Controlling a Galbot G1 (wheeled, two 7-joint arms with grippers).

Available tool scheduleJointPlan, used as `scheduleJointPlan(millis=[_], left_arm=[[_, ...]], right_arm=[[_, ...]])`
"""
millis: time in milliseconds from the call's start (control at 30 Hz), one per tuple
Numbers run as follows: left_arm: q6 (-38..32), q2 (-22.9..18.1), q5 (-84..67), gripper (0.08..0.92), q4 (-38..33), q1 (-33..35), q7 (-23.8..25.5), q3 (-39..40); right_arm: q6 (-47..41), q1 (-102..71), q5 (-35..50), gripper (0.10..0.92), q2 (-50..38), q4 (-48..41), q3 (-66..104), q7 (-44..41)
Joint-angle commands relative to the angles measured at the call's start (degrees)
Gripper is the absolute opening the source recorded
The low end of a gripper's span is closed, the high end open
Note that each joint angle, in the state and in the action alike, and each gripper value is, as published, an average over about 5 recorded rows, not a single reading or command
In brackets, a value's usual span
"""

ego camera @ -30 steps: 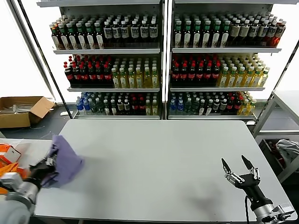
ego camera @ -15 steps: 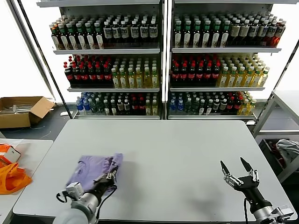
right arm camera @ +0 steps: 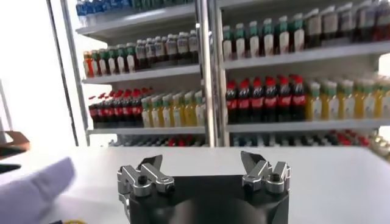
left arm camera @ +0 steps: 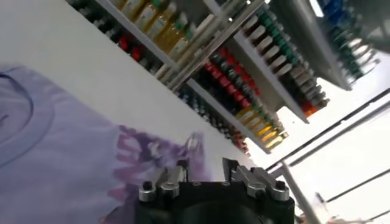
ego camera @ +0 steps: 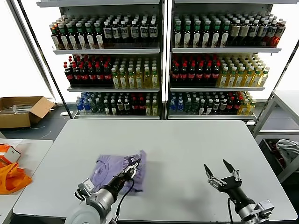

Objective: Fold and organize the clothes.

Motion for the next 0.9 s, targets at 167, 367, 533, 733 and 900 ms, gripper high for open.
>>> scheduleJointPlan(millis=[167,367,533,733,900], left_arm=[[-5.3,2.4,2.1,0.608,-4.3,2.8,5.7,-13.4],[-5.6,1.9,2.9,0.775,-6.0,5.6,5.7,-16.3],[-5.5,0.4,4.2,0.82,-6.2,6.7,6.1,-16.2],[-5.2,-0.2,4.3,0.823,-5.8,6.2,5.9,-15.9],[-5.0,-0.9,4.6,0.823,-5.4,6.3,5.8,-15.7]], right_arm=[[-15.1,21.3,2.0,0.823,8.5,-6.3,-33.9,9.7],[-16.4,27.5,1.7,0.823,11.9,-12.7,-41.2,10.7],[-17.6,30.1,3.7,0.823,12.3,-13.9,-42.6,11.1],[-17.5,29.8,5.0,0.732,11.1,-13.0,-41.5,10.9],[-17.7,29.0,4.5,0.594,10.4,-12.4,-40.6,10.6]])
